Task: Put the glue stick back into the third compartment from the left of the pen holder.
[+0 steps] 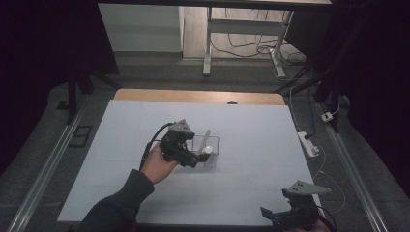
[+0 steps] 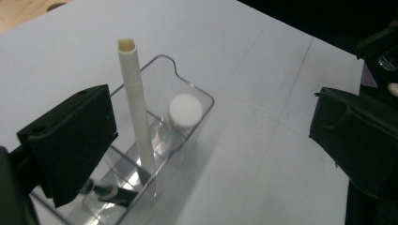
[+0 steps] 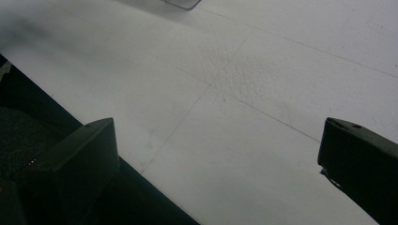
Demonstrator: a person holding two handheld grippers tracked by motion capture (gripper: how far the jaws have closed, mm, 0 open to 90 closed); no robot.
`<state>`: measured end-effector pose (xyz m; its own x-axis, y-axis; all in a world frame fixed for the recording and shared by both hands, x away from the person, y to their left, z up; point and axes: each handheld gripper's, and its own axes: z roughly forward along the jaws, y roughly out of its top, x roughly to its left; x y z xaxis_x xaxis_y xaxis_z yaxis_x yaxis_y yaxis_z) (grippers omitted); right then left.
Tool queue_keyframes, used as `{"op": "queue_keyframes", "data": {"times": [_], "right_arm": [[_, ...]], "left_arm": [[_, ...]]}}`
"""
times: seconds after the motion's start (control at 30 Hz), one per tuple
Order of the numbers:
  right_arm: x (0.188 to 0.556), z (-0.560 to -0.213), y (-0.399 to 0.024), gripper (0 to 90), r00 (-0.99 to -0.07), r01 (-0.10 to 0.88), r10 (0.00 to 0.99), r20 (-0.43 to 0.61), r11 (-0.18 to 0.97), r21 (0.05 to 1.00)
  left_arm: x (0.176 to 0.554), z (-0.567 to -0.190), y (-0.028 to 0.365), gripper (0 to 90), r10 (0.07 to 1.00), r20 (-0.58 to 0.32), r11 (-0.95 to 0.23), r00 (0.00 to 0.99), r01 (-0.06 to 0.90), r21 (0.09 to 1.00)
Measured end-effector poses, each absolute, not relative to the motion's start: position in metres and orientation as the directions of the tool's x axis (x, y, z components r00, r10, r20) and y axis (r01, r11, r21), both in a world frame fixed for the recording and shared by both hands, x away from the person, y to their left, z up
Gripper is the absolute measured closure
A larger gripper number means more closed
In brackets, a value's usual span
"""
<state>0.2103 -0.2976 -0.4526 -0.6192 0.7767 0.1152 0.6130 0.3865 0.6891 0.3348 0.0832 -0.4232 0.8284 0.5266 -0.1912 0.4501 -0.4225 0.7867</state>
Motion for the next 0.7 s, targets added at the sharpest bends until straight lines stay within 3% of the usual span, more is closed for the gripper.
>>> {"op": "queue_keyframes", "data": {"times": [0.7], "right_arm": [[0.21, -0.453, -0.296, 0.0, -0.622, 0.613, 0.775, 0.112, 0.393, 0.686]], "left_arm": [[0.286, -0.44, 0.159, 1.0, 0.546, -0.288, -0.338, 0.786, 0.522, 0.783]]}}
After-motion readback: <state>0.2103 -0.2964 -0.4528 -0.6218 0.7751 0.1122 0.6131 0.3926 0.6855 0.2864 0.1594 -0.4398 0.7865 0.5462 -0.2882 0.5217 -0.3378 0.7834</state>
